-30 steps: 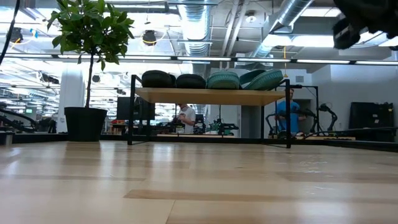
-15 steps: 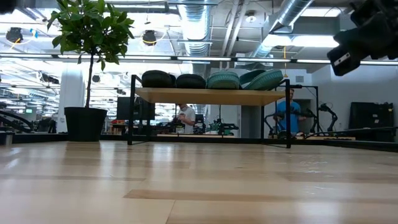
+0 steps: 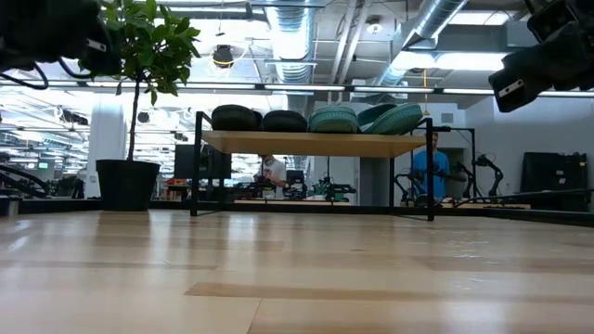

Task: Pick and place slides into the shelf
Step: Return to Home Position

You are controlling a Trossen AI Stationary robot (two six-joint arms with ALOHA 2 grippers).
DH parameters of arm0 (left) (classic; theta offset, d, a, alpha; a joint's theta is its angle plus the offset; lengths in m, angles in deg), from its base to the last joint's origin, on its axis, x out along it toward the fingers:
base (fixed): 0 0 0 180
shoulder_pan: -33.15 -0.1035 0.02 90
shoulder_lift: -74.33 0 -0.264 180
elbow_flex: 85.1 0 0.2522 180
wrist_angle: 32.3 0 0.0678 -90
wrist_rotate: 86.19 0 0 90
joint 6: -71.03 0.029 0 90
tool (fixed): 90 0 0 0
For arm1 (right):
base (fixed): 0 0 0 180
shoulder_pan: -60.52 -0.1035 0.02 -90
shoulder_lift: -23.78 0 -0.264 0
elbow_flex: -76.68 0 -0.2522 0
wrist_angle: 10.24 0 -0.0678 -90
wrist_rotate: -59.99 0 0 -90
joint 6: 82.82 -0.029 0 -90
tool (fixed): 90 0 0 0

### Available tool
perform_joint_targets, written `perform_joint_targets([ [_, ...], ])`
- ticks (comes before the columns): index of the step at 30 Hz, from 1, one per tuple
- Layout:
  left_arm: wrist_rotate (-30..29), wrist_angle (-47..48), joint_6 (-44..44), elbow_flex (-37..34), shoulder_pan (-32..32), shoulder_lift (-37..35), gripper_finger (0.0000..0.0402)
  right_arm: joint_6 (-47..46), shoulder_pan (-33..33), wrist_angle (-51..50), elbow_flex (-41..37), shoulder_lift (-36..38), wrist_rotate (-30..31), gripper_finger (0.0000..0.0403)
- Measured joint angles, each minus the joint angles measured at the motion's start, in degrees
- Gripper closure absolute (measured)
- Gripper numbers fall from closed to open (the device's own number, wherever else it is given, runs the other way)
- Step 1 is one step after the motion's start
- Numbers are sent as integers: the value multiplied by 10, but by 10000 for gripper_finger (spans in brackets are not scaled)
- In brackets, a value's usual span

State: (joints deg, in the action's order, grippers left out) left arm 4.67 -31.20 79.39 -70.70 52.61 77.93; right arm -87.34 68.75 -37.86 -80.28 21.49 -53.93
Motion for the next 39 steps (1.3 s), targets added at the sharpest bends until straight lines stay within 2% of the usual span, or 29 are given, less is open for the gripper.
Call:
perform_joint_targets([
  [6, -3, 9, 18, 0, 0, 1, 365, 0, 0, -8, 0, 0, 0, 403],
  [10, -41, 26, 27, 0, 0, 1, 365, 0, 0, -8, 0, 0, 0, 403],
  [13, -84, 46, -1, 0, 0, 1, 365, 0, 0, -8, 0, 0, 0, 403],
  [17, -111, 93, -71, -1, 0, 2, 365, 0, 0, -8, 0, 0, 0, 403],
  [20, -107, 92, -91, -1, 0, 8, 365, 0, 0, -8, 0, 0, 0, 403],
  [39, -103, 94, -83, -1, 0, 9, 365, 0, 0, -9, 1, 0, 0, 403],
])
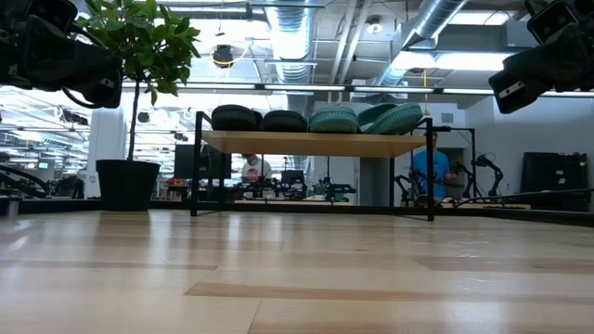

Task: Pick and place slides into the shelf
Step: Return to Home Position

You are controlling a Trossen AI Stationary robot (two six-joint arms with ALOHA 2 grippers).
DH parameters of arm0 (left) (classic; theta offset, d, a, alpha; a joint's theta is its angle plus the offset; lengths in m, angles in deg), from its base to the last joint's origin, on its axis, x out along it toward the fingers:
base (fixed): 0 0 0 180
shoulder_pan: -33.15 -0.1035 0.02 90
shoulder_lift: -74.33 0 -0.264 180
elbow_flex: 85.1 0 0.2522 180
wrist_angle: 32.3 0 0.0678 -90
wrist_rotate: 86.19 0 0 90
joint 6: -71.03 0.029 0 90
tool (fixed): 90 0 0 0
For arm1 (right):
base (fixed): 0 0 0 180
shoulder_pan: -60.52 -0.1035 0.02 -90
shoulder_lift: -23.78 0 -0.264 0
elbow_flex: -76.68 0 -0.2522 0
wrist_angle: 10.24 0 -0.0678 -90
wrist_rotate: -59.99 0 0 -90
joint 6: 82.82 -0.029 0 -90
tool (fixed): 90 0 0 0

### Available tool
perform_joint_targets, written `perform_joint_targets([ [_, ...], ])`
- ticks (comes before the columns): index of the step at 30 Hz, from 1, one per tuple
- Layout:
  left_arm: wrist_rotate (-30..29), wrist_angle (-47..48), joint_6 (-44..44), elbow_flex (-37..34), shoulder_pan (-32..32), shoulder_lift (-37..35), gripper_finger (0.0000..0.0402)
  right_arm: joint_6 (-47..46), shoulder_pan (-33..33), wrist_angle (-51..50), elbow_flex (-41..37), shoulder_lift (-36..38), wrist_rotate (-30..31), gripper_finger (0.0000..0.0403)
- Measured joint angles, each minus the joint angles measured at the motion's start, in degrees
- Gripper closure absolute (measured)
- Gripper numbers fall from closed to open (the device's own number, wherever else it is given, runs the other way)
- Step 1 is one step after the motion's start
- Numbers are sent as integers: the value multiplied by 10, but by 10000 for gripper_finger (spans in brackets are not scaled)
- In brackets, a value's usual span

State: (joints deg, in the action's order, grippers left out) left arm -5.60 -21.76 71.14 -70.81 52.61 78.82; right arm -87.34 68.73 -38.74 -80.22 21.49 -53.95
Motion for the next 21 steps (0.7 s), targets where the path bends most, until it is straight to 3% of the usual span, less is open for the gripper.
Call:
perform_joint_targets([
  [21, 0, 0, 3, 0, 0, 0, 365, 0, 0, 0, 0, 0, 0, 403],
])
